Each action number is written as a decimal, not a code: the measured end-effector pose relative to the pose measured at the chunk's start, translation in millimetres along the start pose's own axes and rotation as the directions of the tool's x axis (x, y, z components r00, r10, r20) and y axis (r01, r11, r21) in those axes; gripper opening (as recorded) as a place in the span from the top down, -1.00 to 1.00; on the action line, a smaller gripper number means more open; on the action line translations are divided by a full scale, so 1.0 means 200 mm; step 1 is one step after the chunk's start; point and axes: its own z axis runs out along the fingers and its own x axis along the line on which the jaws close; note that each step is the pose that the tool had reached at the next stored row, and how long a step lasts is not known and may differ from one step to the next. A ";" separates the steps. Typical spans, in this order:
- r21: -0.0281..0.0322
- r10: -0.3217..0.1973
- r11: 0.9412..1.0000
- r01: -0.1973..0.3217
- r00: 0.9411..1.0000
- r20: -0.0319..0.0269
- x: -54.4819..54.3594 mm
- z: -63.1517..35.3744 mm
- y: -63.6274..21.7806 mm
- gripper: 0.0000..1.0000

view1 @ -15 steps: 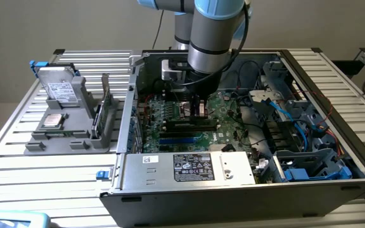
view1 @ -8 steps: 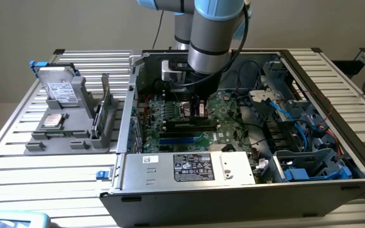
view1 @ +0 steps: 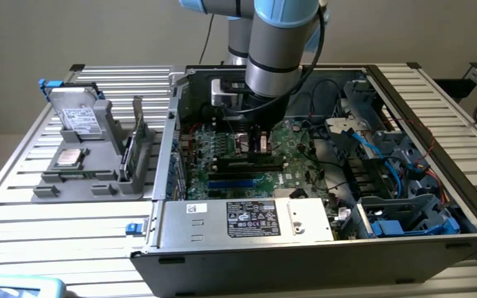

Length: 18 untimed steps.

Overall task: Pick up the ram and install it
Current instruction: 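Insert the ram into the slot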

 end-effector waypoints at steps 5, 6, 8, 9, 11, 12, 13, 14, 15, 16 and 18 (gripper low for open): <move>0.000 0.004 1.000 -0.004 1.000 0.002 0.00 0.003 0.003 0.73; 0.000 0.006 1.000 -0.006 1.000 0.002 0.00 0.003 0.004 0.73; 0.000 0.010 1.000 -0.010 1.000 0.002 0.00 0.003 0.005 0.73; 0.000 0.013 1.000 -0.013 1.000 0.002 0.00 0.003 0.005 0.73; 0.000 0.016 1.000 -0.016 1.000 0.003 0.00 0.001 0.006 0.73; 0.000 0.018 1.000 -0.018 1.000 0.003 0.00 -0.001 0.006 0.73; 0.000 0.019 1.000 -0.019 1.000 0.003 0.00 -0.003 0.006 0.73; 0.000 0.021 1.000 -0.021 1.000 0.003 -0.01 -0.004 0.006 0.73; 0.001 0.023 1.000 -0.023 1.000 0.003 -0.01 -0.004 0.006 0.73; 0.001 0.025 1.000 -0.025 1.000 0.003 -0.01 -0.004 0.006 0.73; 0.001 0.030 1.000 -0.030 1.000 0.004 -0.01 -0.004 0.006 0.73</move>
